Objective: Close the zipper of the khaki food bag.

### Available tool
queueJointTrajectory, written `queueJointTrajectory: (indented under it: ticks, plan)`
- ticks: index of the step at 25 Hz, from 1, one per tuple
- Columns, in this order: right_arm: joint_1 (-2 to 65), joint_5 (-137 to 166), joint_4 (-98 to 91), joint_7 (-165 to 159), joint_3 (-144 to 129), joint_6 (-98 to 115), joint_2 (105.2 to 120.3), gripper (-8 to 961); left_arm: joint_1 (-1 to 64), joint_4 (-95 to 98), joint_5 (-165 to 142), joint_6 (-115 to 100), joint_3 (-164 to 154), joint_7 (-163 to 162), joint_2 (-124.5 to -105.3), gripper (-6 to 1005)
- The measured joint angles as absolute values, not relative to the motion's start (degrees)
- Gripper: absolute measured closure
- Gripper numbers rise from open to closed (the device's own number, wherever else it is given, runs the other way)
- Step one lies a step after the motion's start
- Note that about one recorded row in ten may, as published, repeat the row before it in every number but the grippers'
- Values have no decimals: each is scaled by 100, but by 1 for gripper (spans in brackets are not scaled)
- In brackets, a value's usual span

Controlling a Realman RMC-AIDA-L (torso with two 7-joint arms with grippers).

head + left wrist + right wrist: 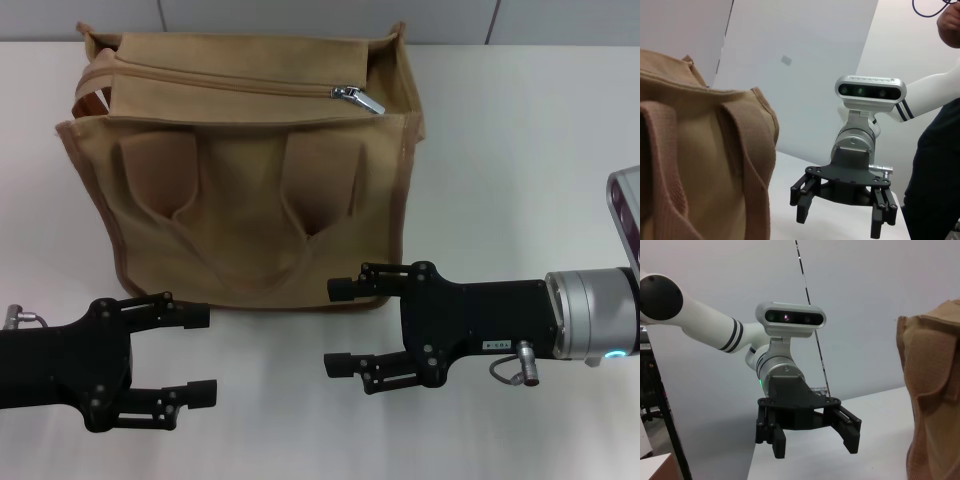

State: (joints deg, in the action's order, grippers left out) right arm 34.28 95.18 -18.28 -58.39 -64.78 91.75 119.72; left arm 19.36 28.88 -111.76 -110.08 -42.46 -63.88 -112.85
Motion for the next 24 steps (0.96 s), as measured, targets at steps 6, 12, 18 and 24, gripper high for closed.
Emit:
queueJointTrajectory:
  ticks: [6,12,18,24]
  plan:
    - [3444,9518,-1828,-5836,-6478,9173,11971,152,1915,2891,-11180,-10984,-4214,-6386,-11286,165]
    - [3489,9521,-1828,-5835,-6478,9166,11965,152,1916,2892,-11176,-10968,-4209,-6405,-11301,165]
    - [3534,9547,-1828,-5835,-6477,9166,11960,152,1916,2892,-11154,-10959,-4210,-6421,-11304,165]
    - [3550,9551,-1828,-5835,-6478,9166,11961,152,1894,2892,-11148,-10958,-4210,-6425,-11303,165]
